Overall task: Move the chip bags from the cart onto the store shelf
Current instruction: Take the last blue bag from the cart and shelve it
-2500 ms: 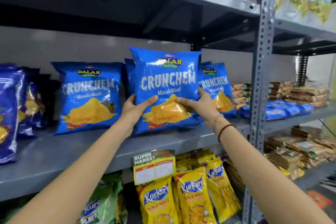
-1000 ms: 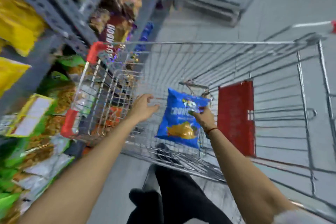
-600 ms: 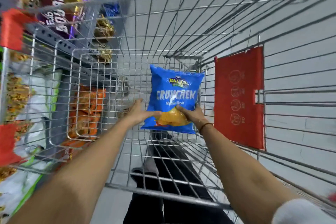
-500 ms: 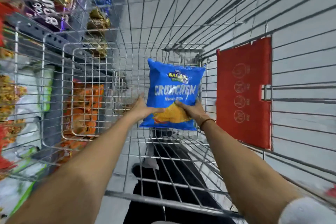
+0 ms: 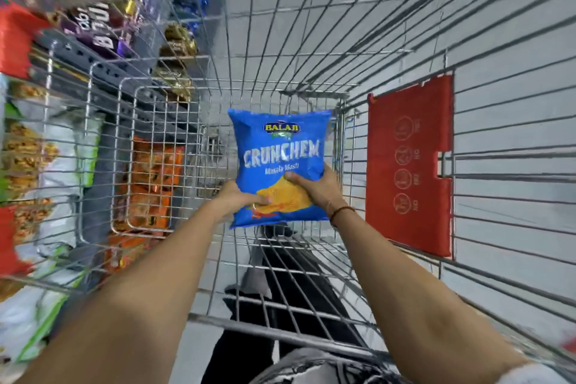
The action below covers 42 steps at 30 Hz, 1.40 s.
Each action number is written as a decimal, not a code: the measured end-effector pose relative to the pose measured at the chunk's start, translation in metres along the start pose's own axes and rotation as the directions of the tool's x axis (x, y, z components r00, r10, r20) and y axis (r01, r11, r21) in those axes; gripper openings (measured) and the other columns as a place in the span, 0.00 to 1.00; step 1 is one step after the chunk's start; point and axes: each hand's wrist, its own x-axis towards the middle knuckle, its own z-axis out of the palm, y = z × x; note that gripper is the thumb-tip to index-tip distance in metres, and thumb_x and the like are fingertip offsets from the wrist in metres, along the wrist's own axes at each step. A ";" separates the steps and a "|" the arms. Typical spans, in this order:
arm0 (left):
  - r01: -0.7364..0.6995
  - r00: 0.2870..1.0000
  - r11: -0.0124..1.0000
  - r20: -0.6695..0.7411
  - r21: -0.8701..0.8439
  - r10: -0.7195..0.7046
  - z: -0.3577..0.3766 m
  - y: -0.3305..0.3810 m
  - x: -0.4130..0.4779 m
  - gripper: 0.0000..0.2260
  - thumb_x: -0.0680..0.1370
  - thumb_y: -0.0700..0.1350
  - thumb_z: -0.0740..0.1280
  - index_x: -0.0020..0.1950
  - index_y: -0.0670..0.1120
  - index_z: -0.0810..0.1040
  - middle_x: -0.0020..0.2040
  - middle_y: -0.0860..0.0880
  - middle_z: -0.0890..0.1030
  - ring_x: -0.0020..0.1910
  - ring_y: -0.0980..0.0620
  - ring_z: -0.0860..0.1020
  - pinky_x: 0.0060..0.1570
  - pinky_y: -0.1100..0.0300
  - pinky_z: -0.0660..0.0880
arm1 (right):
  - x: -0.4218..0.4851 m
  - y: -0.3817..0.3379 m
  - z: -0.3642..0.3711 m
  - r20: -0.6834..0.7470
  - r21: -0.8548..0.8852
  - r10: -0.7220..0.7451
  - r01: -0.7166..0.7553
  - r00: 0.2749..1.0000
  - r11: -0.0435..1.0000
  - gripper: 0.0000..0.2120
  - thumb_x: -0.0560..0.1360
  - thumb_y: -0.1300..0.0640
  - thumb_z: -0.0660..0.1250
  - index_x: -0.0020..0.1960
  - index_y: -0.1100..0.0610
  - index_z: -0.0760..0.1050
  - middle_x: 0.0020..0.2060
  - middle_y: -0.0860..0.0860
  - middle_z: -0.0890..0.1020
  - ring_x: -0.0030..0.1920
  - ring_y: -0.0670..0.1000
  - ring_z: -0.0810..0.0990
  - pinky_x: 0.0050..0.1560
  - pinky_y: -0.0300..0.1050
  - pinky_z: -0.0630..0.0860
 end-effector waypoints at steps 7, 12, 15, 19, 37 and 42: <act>-0.234 0.969 0.971 -0.093 -0.050 0.229 -0.051 0.027 -0.073 0.28 0.65 0.35 0.76 0.63 0.42 0.72 0.60 0.45 0.77 0.55 0.47 0.78 0.51 0.57 0.76 | -0.047 -0.063 0.030 0.061 0.082 -0.197 0.192 0.978 0.978 0.21 0.61 0.56 0.81 0.50 0.49 0.76 0.49 0.48 0.85 0.49 0.48 0.84 0.52 0.46 0.82; -0.405 0.896 0.913 -0.218 -0.043 0.387 -0.093 0.045 -0.148 0.19 0.64 0.37 0.77 0.49 0.49 0.75 0.45 0.56 0.78 0.32 0.71 0.78 0.27 0.77 0.71 | -0.101 -0.123 0.053 0.087 0.115 -0.397 0.387 0.914 0.915 0.22 0.60 0.54 0.81 0.49 0.44 0.76 0.49 0.45 0.85 0.48 0.45 0.85 0.49 0.45 0.82; -0.494 0.825 0.869 -0.323 -0.013 0.464 -0.121 0.051 -0.206 0.18 0.64 0.38 0.77 0.47 0.52 0.75 0.44 0.55 0.79 0.31 0.73 0.77 0.27 0.77 0.71 | -0.145 -0.166 0.072 0.116 0.146 -0.516 0.500 0.848 0.854 0.21 0.61 0.57 0.81 0.49 0.46 0.76 0.46 0.43 0.84 0.44 0.39 0.84 0.41 0.34 0.80; -0.599 0.653 0.792 -0.500 0.120 0.569 -0.158 0.059 -0.297 0.22 0.63 0.43 0.79 0.54 0.48 0.76 0.51 0.53 0.79 0.47 0.57 0.79 0.38 0.73 0.75 | -0.220 -0.227 0.100 0.153 0.145 -0.654 0.638 0.741 0.756 0.22 0.58 0.50 0.82 0.47 0.48 0.77 0.46 0.46 0.86 0.47 0.48 0.85 0.48 0.45 0.82; -0.552 -0.208 0.633 -0.825 0.543 0.526 -0.245 -0.053 -0.693 0.32 0.50 0.70 0.72 0.51 0.60 0.77 0.49 0.63 0.82 0.49 0.64 0.78 0.52 0.61 0.76 | -0.592 -0.363 0.247 0.364 0.585 -0.929 0.794 -0.074 0.166 0.39 0.46 0.36 0.80 0.54 0.52 0.80 0.51 0.48 0.86 0.53 0.48 0.84 0.55 0.51 0.80; -0.597 -0.311 0.615 -0.855 0.516 0.415 -0.257 -0.098 -0.756 0.25 0.52 0.65 0.75 0.46 0.60 0.78 0.47 0.59 0.84 0.47 0.57 0.82 0.52 0.49 0.78 | -0.670 -0.360 0.294 0.362 0.637 -0.911 0.766 -0.200 0.085 0.28 0.48 0.37 0.78 0.44 0.46 0.78 0.44 0.40 0.85 0.48 0.41 0.83 0.54 0.44 0.79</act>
